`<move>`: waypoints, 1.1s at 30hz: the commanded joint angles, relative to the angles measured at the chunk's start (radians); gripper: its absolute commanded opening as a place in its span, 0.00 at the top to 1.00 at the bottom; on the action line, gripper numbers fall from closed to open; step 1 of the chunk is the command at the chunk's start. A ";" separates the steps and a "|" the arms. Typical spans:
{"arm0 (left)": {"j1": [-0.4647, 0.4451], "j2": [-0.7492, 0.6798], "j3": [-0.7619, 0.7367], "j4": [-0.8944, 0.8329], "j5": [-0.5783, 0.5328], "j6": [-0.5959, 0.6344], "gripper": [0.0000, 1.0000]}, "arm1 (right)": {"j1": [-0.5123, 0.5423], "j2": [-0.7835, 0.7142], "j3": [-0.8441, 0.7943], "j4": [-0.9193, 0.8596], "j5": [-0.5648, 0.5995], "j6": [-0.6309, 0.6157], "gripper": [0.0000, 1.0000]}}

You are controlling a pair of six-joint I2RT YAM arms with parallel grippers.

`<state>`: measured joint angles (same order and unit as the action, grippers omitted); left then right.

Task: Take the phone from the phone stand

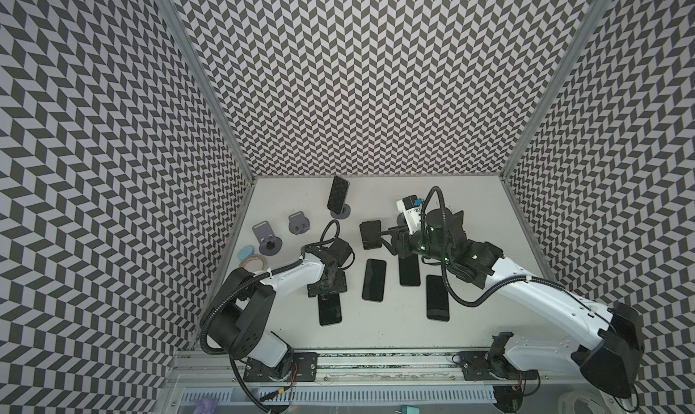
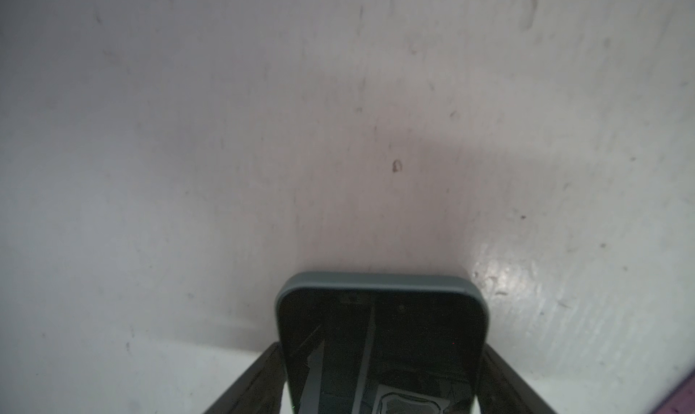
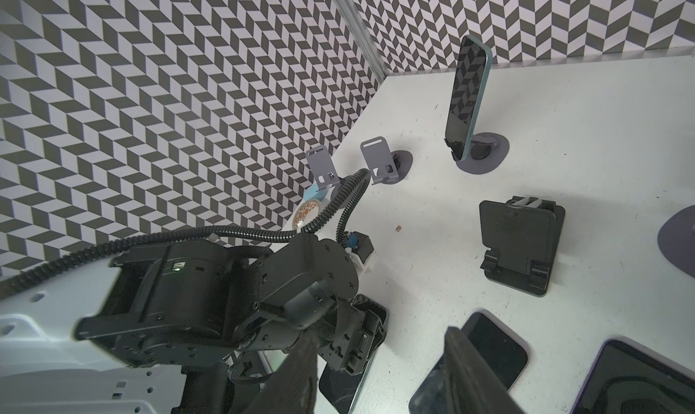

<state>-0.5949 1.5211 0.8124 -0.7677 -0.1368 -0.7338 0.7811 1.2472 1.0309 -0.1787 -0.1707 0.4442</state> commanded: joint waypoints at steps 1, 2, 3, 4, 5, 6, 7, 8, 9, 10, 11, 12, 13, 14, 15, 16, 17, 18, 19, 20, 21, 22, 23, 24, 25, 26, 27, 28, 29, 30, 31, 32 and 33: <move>0.004 0.008 -0.016 -0.002 -0.026 -0.006 0.22 | -0.008 -0.033 -0.008 0.050 0.010 -0.019 0.47; 0.004 0.010 -0.016 -0.002 -0.024 -0.007 0.22 | -0.009 -0.034 -0.009 0.049 0.011 -0.020 0.47; 0.004 0.008 -0.015 -0.002 -0.025 -0.008 0.22 | -0.011 -0.035 -0.009 0.048 0.011 -0.019 0.47; 0.004 0.007 -0.015 -0.002 -0.024 -0.010 0.22 | -0.011 -0.036 -0.009 0.048 0.011 -0.021 0.47; 0.004 0.005 -0.013 -0.004 -0.023 -0.012 0.22 | -0.012 -0.036 -0.010 0.048 0.010 -0.021 0.47; 0.004 0.002 -0.013 -0.004 -0.023 -0.016 0.22 | -0.013 -0.037 -0.011 0.048 0.010 -0.022 0.47; 0.004 -0.004 -0.012 -0.008 -0.023 -0.023 0.21 | -0.013 -0.035 -0.011 0.050 0.010 -0.021 0.47; 0.004 -0.012 -0.009 -0.010 -0.020 -0.030 0.21 | -0.013 -0.032 -0.009 0.050 0.005 -0.020 0.47; 0.004 -0.019 -0.008 -0.012 -0.020 -0.038 0.20 | -0.013 -0.029 -0.008 0.053 0.003 -0.019 0.47; 0.004 -0.029 -0.006 -0.011 -0.020 -0.047 0.18 | -0.013 -0.019 -0.002 0.051 -0.003 -0.017 0.47; 0.004 -0.039 -0.004 -0.009 -0.023 -0.055 0.16 | -0.013 -0.011 0.007 0.051 -0.009 -0.015 0.47; 0.005 -0.045 0.001 -0.008 -0.026 -0.060 0.14 | -0.013 -0.001 0.018 0.047 -0.014 -0.015 0.47; 0.005 -0.048 0.010 -0.009 -0.030 -0.062 0.13 | -0.013 0.010 0.032 0.042 -0.017 -0.015 0.47; 0.006 -0.051 0.025 -0.018 -0.036 -0.062 0.13 | -0.013 0.019 0.044 0.037 -0.019 -0.014 0.46; 0.005 -0.053 0.040 -0.028 -0.043 -0.061 0.12 | -0.013 0.026 0.054 0.033 -0.022 -0.011 0.46; 0.005 -0.056 0.059 -0.041 -0.050 -0.058 0.12 | -0.013 0.034 0.062 0.027 -0.024 -0.008 0.46; 0.005 -0.064 0.078 -0.053 -0.062 -0.055 0.12 | -0.013 0.038 0.072 0.022 -0.026 -0.005 0.45; 0.006 -0.073 0.094 -0.061 -0.070 -0.052 0.12 | -0.013 0.041 0.078 0.016 -0.027 -0.002 0.45; 0.006 -0.089 0.114 -0.073 -0.083 -0.052 0.12 | -0.013 0.043 0.084 0.010 -0.029 0.003 0.45; 0.006 -0.106 0.131 -0.086 -0.096 -0.050 0.12 | -0.013 0.043 0.090 0.005 -0.030 0.010 0.45; 0.006 -0.123 0.146 -0.095 -0.106 -0.051 0.12 | -0.013 0.044 0.094 0.001 -0.029 0.013 0.44; 0.007 -0.143 0.161 -0.104 -0.113 -0.053 0.12 | -0.013 0.043 0.103 -0.004 -0.029 0.018 0.44; 0.009 -0.164 0.176 -0.110 -0.117 -0.055 0.12 | -0.013 0.047 0.110 -0.011 -0.027 0.023 0.44; 0.009 -0.185 0.187 -0.116 -0.123 -0.055 0.12 | -0.011 0.049 0.119 -0.018 -0.025 0.024 0.44; 0.009 -0.209 0.198 -0.124 -0.133 -0.057 0.12 | -0.011 0.051 0.132 -0.027 -0.021 0.026 0.44; 0.009 -0.232 0.207 -0.132 -0.145 -0.061 0.12 | -0.011 0.055 0.143 -0.037 -0.017 0.028 0.44; 0.009 -0.251 0.219 -0.136 -0.156 -0.061 0.12 | -0.011 0.058 0.151 -0.043 -0.013 0.029 0.44; 0.010 -0.273 0.230 -0.139 -0.166 -0.059 0.12 | -0.011 0.061 0.161 -0.048 -0.012 0.031 0.44; 0.014 -0.292 0.243 -0.139 -0.178 -0.051 0.13 | -0.011 0.066 0.172 -0.052 -0.012 0.032 0.44; 0.017 -0.307 0.255 -0.141 -0.187 -0.040 0.13 | -0.011 0.070 0.181 -0.055 -0.010 0.032 0.43; 0.023 -0.320 0.272 -0.142 -0.197 -0.024 0.13 | -0.011 0.079 0.193 -0.062 -0.008 0.033 0.44; 0.032 -0.328 0.286 -0.140 -0.200 -0.003 0.13 | -0.011 0.085 0.204 -0.067 -0.007 0.034 0.44; 0.046 -0.336 0.303 -0.135 -0.206 0.028 0.13 | -0.011 0.096 0.220 -0.072 -0.007 0.034 0.44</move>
<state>-0.5735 1.2091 1.0691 -0.8795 -0.2810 -0.7555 0.7738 1.3178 1.2083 -0.2546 -0.1883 0.4679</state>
